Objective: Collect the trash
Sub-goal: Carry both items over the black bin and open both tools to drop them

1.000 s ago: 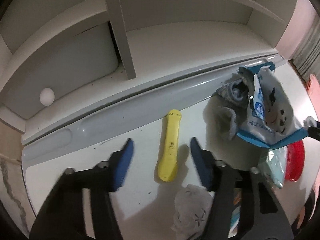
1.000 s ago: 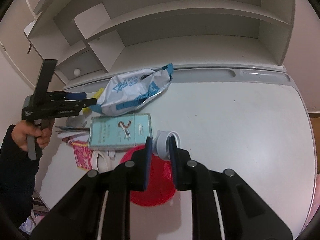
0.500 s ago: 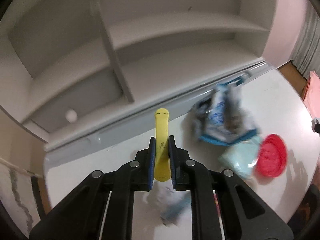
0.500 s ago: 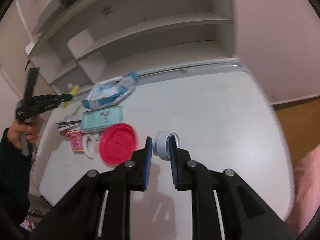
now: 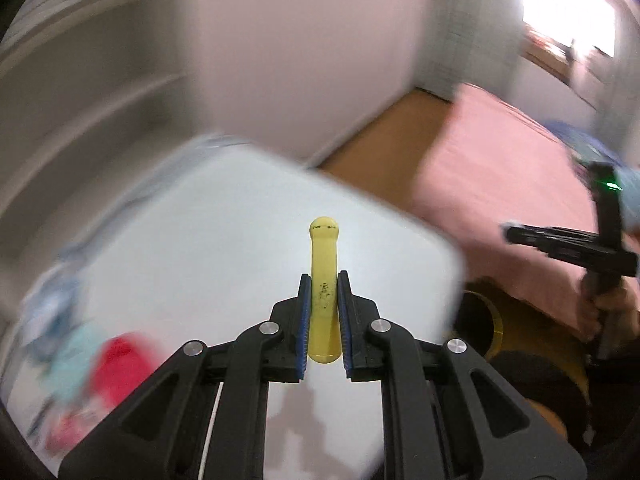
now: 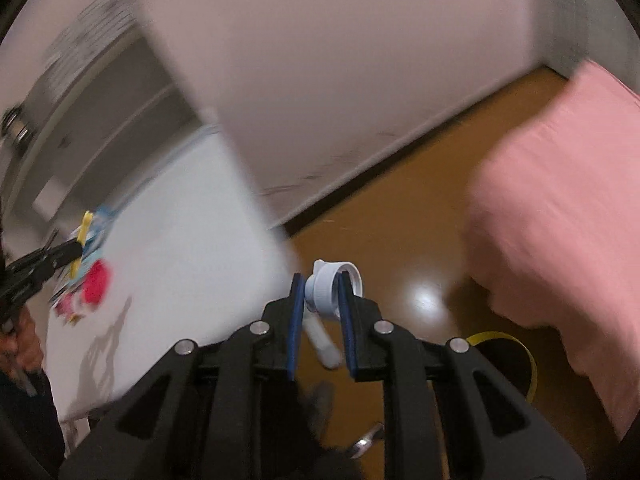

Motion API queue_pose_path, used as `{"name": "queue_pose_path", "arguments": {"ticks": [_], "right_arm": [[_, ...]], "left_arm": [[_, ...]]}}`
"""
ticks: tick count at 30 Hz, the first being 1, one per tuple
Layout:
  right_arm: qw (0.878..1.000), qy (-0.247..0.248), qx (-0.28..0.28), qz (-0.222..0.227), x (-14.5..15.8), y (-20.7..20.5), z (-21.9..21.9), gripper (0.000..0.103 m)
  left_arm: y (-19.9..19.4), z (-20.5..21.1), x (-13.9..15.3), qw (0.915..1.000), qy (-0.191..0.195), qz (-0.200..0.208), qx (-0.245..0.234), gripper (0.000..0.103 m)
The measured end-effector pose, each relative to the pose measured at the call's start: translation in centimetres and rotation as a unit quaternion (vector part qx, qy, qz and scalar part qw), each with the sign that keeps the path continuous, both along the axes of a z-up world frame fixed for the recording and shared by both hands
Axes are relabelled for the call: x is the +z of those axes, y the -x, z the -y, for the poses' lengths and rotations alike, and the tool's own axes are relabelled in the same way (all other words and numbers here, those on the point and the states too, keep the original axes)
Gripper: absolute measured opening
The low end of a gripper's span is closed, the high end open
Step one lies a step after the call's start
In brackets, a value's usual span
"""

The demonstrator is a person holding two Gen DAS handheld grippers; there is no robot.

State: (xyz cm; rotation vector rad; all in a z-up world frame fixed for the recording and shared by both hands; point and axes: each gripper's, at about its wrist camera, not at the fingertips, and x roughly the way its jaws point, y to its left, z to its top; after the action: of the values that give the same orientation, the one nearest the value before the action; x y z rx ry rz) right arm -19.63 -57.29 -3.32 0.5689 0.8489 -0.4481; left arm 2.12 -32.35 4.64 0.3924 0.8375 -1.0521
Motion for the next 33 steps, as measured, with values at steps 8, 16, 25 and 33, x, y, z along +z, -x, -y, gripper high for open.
{"name": "queue_pose_path", "arguments": {"ticks": [8, 16, 25, 33], "right_arm": [[0.986, -0.059, -0.144, -0.056, -7.2, 12.1, 9.2, 0.018], [0.966, -0.120, -0.201, -0.110, -16.3, 17.8, 11.6, 0.018], [0.953, -0.158, -0.213, -0.146, -24.8, 17.9, 12.8, 0.018], [0.953, -0.161, -0.213, -0.143, -25.2, 17.8, 13.7, 0.018]], "left_arm": [[12.0, 17.1, -5.7, 0.9769, -0.020, -0.060, -0.204, 0.012], [19.1, 26.5, -15.5, 0.9409, -0.112, -0.081, -0.309, 0.012], [21.8, 31.0, -24.2, 0.9213, -0.176, -0.081, -0.337, 0.012], [22.0, 32.4, -26.5, 0.9188, -0.197, -0.083, -0.332, 0.012]]}}
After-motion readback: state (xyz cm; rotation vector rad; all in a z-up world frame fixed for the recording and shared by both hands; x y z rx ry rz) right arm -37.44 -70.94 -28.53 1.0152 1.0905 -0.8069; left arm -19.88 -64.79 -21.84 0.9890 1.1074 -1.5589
